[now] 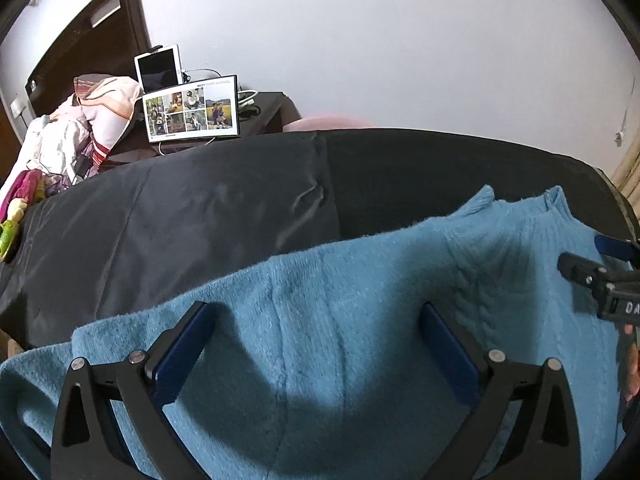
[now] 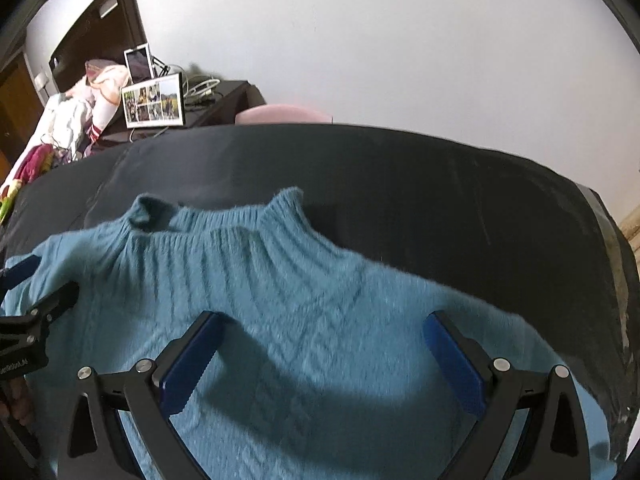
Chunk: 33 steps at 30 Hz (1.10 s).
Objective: Fold clothes
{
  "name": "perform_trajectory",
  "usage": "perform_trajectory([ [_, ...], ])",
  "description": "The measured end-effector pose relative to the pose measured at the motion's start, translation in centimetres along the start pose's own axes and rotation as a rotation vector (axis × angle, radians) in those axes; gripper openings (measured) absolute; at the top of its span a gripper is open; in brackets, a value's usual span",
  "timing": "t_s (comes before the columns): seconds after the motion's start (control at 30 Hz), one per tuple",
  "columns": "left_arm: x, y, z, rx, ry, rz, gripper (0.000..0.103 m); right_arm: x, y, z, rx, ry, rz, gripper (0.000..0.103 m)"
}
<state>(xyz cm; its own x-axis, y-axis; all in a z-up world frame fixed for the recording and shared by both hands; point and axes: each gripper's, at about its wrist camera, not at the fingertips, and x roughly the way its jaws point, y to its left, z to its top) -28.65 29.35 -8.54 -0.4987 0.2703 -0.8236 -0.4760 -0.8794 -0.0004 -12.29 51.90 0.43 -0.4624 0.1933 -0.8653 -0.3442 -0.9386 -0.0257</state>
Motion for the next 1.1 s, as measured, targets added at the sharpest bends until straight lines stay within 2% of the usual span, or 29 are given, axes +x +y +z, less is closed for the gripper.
perform_trajectory([
  [0.13,-0.1,0.1,-0.1,0.001,0.001,0.001,0.103,0.2,0.0,0.3,0.015,-0.029,-0.023,0.102],
  [0.23,-0.4,0.3,-0.2,-0.001,0.031,0.004,0.103,-0.4,-0.1,0.0,0.011,-0.028,-0.013,0.102],
  [0.4,-3.4,-0.7,-1.8,0.053,0.039,-0.025,0.103,-4.7,-1.0,-2.0,0.018,-0.025,0.059,0.102],
  [0.6,-6.6,-4.4,-5.4,0.19,0.063,-0.089,0.103,-8.2,0.3,-8.0,-0.04,0.071,0.116,0.102],
  [0.73,-7.0,-6.6,-8.4,0.242,0.093,-0.093,0.103,-8.6,1.5,-13.1,-0.095,0.126,0.103,0.102],
  [0.83,-7.0,-6.4,-9.3,0.204,0.085,-0.097,0.103,-9.4,2.2,-15.5,-0.149,0.108,0.062,0.102],
  [0.93,-6.8,-6.1,-9.6,0.152,0.076,-0.11,0.103,-10.3,2.1,-17.0,-0.142,0.083,0.069,0.102],
  [1.1,-6.7,-6.2,-9.6,0.152,0.077,-0.099,0.103,-11.2,1.5,-18.3,-0.143,0.037,0.076,0.102],
])
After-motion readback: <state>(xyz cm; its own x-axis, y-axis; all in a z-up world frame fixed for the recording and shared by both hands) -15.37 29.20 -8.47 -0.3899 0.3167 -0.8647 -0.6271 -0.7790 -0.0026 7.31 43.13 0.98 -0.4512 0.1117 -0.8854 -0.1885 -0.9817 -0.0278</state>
